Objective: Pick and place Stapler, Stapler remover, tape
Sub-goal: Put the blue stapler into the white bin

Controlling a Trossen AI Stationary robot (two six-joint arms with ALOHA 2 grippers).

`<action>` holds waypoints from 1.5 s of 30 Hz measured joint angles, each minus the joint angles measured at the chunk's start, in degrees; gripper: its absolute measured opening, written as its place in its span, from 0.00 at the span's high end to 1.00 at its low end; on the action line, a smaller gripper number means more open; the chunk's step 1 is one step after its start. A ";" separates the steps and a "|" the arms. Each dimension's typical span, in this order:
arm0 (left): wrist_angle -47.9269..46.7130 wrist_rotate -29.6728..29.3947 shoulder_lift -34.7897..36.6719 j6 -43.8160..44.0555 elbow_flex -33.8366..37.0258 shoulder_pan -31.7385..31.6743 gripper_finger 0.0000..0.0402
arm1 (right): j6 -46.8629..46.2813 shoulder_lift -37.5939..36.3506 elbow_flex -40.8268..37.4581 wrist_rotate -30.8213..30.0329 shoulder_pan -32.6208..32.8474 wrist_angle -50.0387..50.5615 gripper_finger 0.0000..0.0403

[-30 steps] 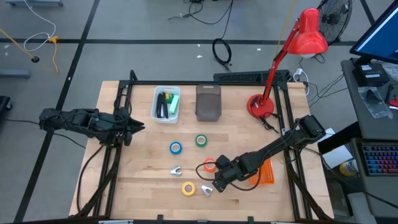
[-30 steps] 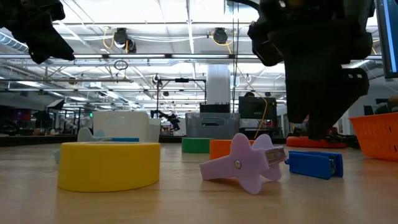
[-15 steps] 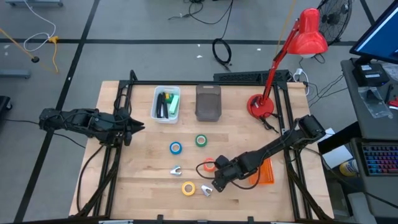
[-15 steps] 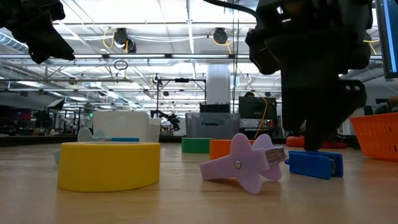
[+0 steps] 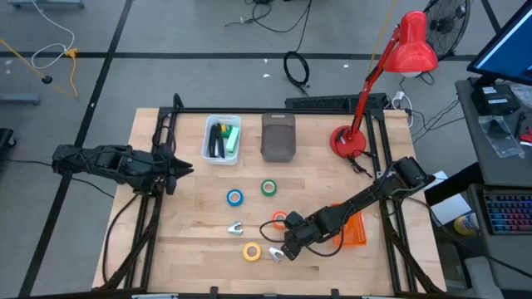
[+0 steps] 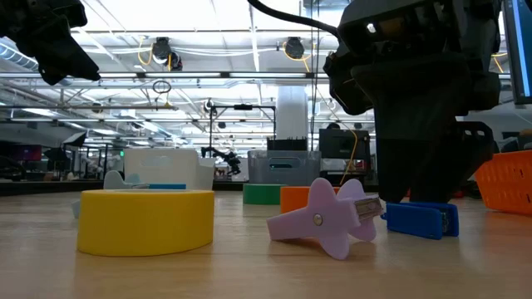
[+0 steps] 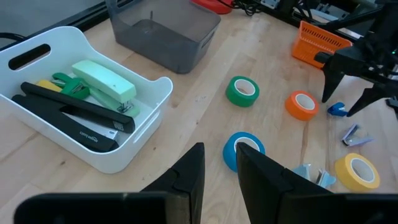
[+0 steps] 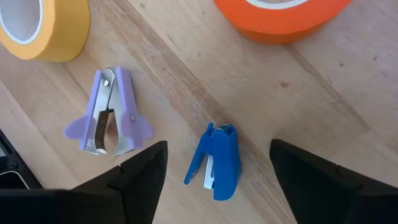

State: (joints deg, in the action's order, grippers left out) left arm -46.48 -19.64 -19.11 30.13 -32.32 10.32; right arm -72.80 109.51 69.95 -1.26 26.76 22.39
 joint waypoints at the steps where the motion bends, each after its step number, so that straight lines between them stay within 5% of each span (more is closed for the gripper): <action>1: -0.02 0.00 0.00 0.00 0.00 -0.01 0.77 | -0.04 0.00 -0.02 0.09 -0.02 -0.02 0.30; 30: -0.05 0.02 0.00 -0.26 0.00 -0.01 0.77 | 1.95 0.20 -0.20 -1.81 0.02 -1.09 0.31; 45: -0.06 0.02 0.00 -0.31 0.00 0.00 0.77 | 2.21 0.33 -0.15 -0.81 -0.09 7.90 0.35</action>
State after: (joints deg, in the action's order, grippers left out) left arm -46.54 -19.62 -19.11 29.82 -32.32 10.33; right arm -70.59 109.84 69.80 -2.07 26.68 30.29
